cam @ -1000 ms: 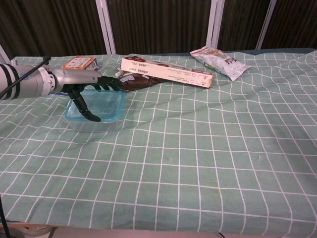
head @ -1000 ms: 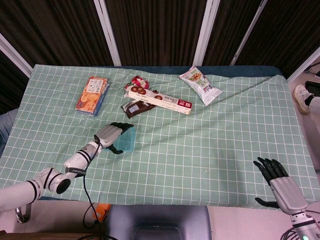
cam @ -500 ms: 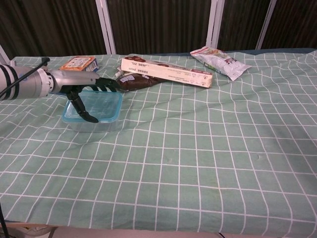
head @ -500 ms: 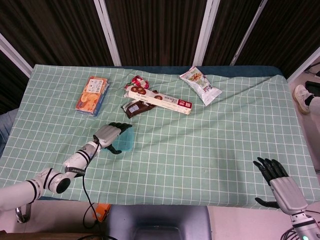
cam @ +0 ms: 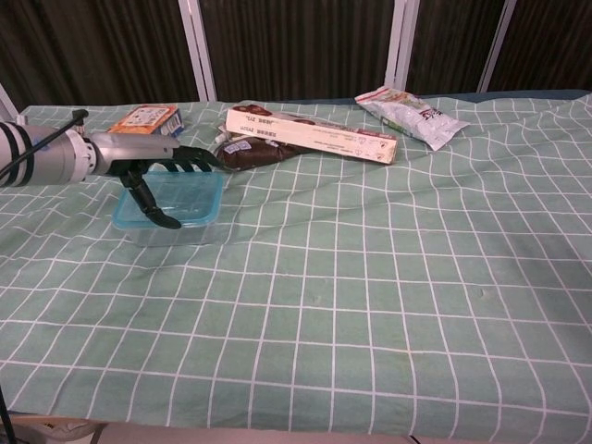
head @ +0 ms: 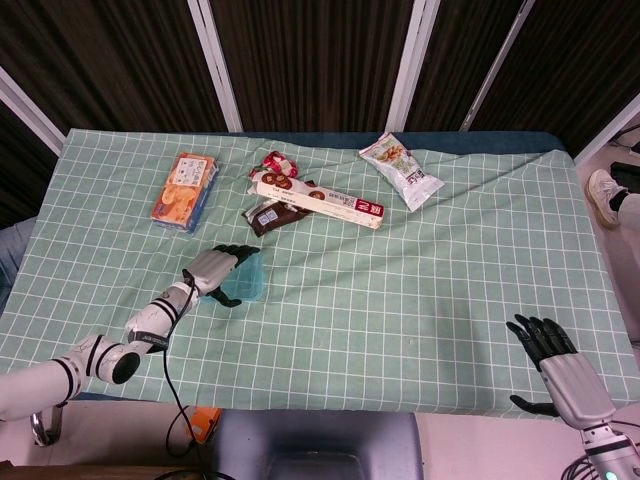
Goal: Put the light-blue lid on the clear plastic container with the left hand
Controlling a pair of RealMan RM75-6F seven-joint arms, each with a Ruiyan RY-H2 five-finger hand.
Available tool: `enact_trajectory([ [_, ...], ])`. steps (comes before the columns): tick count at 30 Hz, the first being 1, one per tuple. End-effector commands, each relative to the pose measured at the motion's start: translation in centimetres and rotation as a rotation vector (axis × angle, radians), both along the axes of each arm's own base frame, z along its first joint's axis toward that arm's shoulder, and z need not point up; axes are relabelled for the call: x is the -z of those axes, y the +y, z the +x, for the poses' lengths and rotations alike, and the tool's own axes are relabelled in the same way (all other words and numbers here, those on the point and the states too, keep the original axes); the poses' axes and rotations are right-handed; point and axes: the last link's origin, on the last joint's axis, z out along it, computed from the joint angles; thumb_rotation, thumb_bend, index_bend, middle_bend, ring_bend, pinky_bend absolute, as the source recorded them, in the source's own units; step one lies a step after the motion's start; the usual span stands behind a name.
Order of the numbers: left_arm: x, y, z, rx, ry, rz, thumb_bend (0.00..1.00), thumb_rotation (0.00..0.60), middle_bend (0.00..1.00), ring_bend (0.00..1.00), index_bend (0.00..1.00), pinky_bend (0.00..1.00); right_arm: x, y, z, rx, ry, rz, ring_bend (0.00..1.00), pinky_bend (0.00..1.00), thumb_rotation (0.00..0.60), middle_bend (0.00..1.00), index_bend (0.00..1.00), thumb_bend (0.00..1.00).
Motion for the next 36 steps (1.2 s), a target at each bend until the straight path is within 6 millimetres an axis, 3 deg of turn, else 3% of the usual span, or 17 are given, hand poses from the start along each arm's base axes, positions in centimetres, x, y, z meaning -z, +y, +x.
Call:
enact_trajectory([
  [1,-0.2,0.0,-0.3,-0.017,0.022,-0.008,0.27,0.600,0.04,0.00,0.00,0.05,0.0,0.0,0.0,0.000,0.000,0.000,0.00,0.00,0.600,0.15,0.01,0.18],
  [4,-0.3,0.0,-0.4,-0.027,0.035,-0.008,0.26,0.600,0.00,0.00,0.00,0.03,0.0,0.0,0.0,-0.001,0.001,0.001,0.00,0.00,0.600,0.15,0.01,0.18],
  [36,-0.7,-0.4,0.9,-0.018,0.029,0.083,0.19,0.600,0.00,0.00,0.00,0.00,-0.2,0.0,0.0,-0.004,-0.009,-0.001,0.00,0.00,0.600,0.17,0.01,0.18],
])
